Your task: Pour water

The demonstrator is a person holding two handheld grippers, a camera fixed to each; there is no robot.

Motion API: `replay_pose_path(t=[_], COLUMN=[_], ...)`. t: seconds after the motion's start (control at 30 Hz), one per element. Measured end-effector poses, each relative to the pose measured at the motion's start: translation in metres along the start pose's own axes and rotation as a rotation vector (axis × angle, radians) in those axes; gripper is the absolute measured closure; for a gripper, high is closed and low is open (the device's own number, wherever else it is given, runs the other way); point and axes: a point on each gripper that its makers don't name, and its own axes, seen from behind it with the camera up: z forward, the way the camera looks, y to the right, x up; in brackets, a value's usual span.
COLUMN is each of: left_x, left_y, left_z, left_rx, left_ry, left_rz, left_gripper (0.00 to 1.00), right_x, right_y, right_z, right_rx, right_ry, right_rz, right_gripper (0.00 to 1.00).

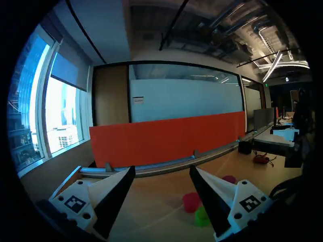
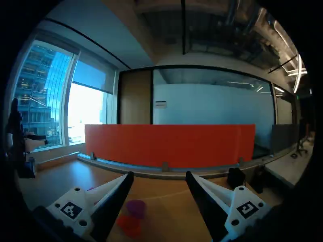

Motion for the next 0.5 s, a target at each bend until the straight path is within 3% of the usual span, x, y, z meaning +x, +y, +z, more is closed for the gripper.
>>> replay_pose_path(t=[0.2,0.5], left_x=[0.001,0.006], left_y=[0.016,0.039], left_z=[0.003,0.006], left_rx=[-0.081,-0.216], left_ry=[-0.007,-0.009], left_rz=[0.001,-0.036], left_gripper=[0.00,0.00], right_x=[-0.005,0.001], right_y=[-0.015,-0.054], right_z=[0.001,-0.005], right_rx=[0.081,0.267], right_ry=[-0.026,-0.040], right_rz=[0.003,-0.005], right_gripper=[0.00,0.00])
